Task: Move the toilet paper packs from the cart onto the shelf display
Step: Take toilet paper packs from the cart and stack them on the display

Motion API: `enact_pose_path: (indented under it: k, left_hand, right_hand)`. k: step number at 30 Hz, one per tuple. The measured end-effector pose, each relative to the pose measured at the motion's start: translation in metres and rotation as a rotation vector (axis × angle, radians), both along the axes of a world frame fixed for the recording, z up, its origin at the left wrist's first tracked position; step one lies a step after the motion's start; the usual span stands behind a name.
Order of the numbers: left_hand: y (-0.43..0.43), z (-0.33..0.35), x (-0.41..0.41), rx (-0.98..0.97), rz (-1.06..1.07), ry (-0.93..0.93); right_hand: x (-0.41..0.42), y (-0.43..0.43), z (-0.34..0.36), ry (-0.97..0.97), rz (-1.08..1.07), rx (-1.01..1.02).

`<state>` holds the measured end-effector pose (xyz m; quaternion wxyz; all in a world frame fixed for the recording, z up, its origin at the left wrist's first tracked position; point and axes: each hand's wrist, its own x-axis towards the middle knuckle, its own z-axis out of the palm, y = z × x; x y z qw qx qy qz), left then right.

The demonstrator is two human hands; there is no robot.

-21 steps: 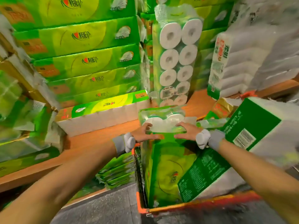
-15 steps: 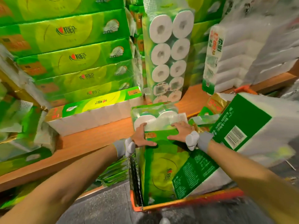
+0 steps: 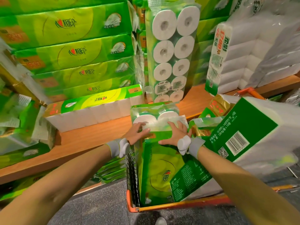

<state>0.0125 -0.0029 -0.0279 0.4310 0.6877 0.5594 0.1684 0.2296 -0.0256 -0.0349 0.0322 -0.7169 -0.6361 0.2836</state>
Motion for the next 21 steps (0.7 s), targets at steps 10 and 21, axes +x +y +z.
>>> enact_pose_path:
  k: [10, 21]
  left_hand:
    - [0.043, 0.014, -0.017, 0.293, 0.394, 0.097]
    - [0.08, -0.014, -0.04, -0.148, 0.151, -0.069]
  right_hand:
    - [-0.001, 0.052, 0.02, 0.287, -0.265, 0.097]
    - [0.001, 0.093, -0.01, 0.494, -0.499, 0.095]
